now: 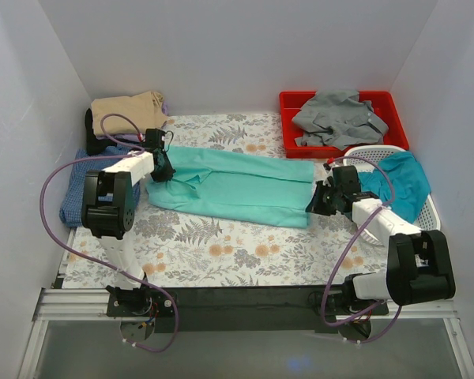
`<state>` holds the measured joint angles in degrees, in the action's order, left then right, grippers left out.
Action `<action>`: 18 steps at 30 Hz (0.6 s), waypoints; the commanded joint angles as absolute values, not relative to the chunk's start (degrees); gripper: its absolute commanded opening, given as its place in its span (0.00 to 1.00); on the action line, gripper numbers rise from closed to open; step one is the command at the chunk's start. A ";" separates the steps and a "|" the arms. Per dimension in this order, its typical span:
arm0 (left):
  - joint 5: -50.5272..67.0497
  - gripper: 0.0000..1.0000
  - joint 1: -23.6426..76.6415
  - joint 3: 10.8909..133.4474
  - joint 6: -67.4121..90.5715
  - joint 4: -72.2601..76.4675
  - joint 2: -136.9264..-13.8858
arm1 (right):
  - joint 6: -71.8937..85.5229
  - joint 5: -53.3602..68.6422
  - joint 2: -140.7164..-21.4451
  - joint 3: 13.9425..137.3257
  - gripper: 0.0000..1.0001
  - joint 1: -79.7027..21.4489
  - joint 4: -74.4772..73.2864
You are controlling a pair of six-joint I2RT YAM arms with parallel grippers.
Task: Fold and stack the t-shirts
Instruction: Fold the tshirt
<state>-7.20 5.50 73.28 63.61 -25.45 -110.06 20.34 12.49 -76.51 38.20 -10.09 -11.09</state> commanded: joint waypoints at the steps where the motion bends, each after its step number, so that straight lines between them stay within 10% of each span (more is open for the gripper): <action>1: -9.05 0.00 5.80 76.11 63.11 -27.06 -104.94 | 20.48 8.10 -74.36 38.06 0.01 -10.02 -13.61; 18: -9.23 0.02 5.80 83.40 60.30 -29.35 -105.99 | 19.87 1.65 -76.81 38.76 0.01 -9.93 -16.44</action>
